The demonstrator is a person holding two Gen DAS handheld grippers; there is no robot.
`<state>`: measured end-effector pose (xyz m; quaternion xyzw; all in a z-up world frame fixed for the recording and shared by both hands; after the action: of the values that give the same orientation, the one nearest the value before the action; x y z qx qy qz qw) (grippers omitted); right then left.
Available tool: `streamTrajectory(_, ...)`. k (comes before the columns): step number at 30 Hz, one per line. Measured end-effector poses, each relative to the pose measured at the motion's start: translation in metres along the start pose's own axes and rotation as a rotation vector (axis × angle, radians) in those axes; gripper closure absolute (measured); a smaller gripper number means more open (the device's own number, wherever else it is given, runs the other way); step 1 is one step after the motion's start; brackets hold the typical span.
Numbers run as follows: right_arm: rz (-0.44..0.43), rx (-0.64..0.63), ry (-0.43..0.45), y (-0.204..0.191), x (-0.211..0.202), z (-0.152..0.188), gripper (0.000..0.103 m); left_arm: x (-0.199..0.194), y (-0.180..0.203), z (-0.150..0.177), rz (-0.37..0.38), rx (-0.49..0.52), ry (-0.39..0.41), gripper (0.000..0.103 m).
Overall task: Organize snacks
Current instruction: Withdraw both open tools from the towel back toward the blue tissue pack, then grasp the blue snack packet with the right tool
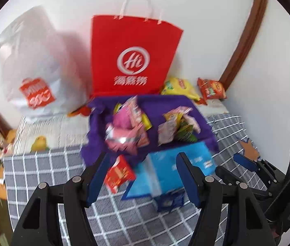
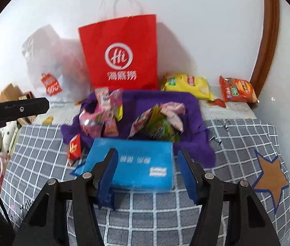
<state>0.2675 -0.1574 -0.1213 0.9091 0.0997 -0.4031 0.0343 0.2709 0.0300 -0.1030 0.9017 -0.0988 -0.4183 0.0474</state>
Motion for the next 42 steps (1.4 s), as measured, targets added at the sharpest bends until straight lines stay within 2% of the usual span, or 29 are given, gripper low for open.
streamTrajectory(5, -0.028, -0.019, -0.024, -0.019, 0.002, 0.025, 0.042, -0.006, -0.017, 0.023, -0.006, -0.028, -0.015, 0.039)
streamTrajectory(13, -0.053, -0.010, -0.074, -0.032, 0.011, 0.056, 0.042, -0.010, -0.037, 0.043, -0.021, -0.056, -0.026, 0.039)
streamTrajectory(24, -0.083, 0.016, -0.116, -0.043, 0.029, 0.073, 0.042, 0.006, -0.065, 0.066, -0.040, -0.102, -0.074, 0.039)
streamTrajectory(35, -0.148, 0.032, -0.178, -0.080, 0.065, 0.088, 0.042, 0.019, -0.085, 0.078, -0.051, -0.131, -0.103, 0.039)
streamTrajectory(39, -0.102, 0.028, -0.190, -0.085, 0.084, 0.092, 0.041, 0.026, -0.086, 0.081, -0.056, -0.135, -0.116, 0.039)
streamTrajectory(40, -0.095, 0.028, -0.193, -0.084, 0.087, 0.093, 0.043, 0.028, -0.085, 0.081, -0.061, -0.129, -0.118, 0.039)
streamTrajectory(41, -0.091, 0.027, -0.194, -0.083, 0.089, 0.094, 0.052, 0.030, -0.084, 0.080, -0.066, -0.122, -0.118, 0.039)
streamTrajectory(42, -0.092, 0.024, -0.181, -0.082, 0.088, 0.093, 0.055, 0.032, -0.083, 0.080, -0.071, -0.117, -0.118, 0.039)
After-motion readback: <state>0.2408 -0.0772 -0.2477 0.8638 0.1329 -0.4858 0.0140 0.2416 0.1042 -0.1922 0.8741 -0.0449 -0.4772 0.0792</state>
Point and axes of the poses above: each gripper's, at about its wrist camera, not at the fingertips, and x roughly the way its jaws point, y to its right, z to its underside, the point moved 10 cm from there along x, roughly the way its jaws point, and after that the axes turned 2 degrees about y, right-handed, at the moved point
